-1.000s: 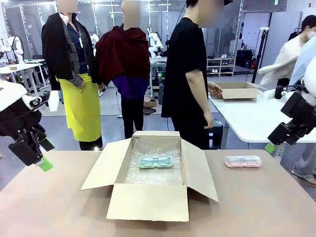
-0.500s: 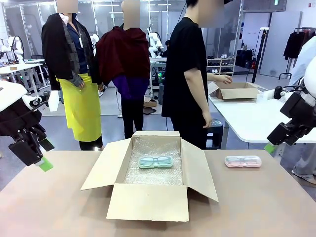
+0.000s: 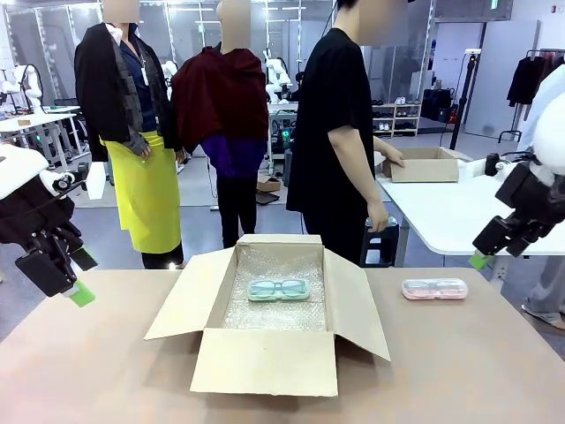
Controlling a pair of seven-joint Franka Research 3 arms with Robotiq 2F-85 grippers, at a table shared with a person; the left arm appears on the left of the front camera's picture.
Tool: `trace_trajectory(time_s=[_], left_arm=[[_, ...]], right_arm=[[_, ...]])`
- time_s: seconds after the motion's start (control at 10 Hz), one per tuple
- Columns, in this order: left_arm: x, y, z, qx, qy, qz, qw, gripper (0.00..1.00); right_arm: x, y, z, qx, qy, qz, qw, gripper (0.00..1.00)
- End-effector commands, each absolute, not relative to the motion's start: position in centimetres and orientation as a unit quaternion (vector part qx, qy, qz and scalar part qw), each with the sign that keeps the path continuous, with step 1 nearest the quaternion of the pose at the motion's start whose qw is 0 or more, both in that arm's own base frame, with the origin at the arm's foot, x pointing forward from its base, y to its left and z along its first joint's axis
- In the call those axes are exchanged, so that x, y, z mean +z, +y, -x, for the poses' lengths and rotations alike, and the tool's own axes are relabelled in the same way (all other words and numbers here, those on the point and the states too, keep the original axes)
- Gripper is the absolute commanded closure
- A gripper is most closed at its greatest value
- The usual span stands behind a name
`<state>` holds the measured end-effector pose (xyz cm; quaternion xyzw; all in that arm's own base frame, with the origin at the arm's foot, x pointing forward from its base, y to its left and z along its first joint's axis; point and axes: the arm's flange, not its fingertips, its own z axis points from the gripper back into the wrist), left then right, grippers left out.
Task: Pack the glasses set securely to prepare it for shipping.
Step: Put the Glasses case from the right side of the table into the Package Box.
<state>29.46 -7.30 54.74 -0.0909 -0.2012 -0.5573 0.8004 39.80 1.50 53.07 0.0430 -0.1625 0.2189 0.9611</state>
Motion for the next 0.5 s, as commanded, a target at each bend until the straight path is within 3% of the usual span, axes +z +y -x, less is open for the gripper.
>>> trace_trajectory(time_s=[0.0, 0.4], left_arm=[[54.8, -7.3, -29.5, -0.557, -0.211, 0.094, 0.797, 0.00], [54.8, -7.3, -29.5, -0.557, -0.211, 0.094, 0.797, 0.00]], right_arm=[[53.0, 2.0, -43.7, 0.197, -0.139, -0.021, 0.970, 0.00], [52.6, 2.2, -48.1, 0.232, -0.144, 0.000, 0.962, 0.00]])
